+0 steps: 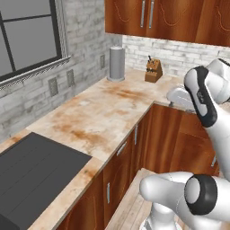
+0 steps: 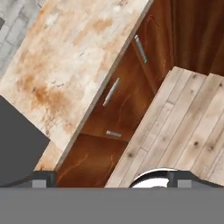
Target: Take a straw from the drawer in front and place it inside the glass cup on the dining counter.
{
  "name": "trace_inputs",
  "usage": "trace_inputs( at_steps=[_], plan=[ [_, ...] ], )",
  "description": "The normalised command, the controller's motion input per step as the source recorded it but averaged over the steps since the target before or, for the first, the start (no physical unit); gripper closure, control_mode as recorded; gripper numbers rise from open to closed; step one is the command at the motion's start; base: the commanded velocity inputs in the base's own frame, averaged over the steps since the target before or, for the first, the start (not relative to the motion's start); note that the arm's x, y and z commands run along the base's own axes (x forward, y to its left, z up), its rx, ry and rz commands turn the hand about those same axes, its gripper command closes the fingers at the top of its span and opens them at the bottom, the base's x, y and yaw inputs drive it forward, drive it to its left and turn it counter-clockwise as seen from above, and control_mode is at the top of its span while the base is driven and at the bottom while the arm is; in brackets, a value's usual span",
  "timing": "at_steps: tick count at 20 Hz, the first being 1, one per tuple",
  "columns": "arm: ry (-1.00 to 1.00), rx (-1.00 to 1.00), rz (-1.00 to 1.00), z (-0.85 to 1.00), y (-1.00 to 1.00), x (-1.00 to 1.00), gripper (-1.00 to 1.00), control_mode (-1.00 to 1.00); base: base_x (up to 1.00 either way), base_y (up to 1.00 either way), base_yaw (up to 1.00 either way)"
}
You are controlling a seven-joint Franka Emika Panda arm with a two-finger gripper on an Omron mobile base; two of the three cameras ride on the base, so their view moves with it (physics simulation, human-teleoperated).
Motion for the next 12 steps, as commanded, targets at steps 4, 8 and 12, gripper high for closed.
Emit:
trace_inputs(
  at_steps=[4, 8, 12],
  plan=[
    [0.0, 0.53, -0.13, -0.6, -0.58, -0.03, -1.0, -1.0, 0.0, 0.0, 0.0],
    [0.04, 0.54, -0.14, -0.66, -0.42, 0.0, -1.0, -1.0, 0.0, 0.0, 0.0],
    [0.03, 0.54, -0.11, -0.69, -0.2, 0.0, -1.0, -1.0, 0.0, 0.0, 0.0]
  ],
)
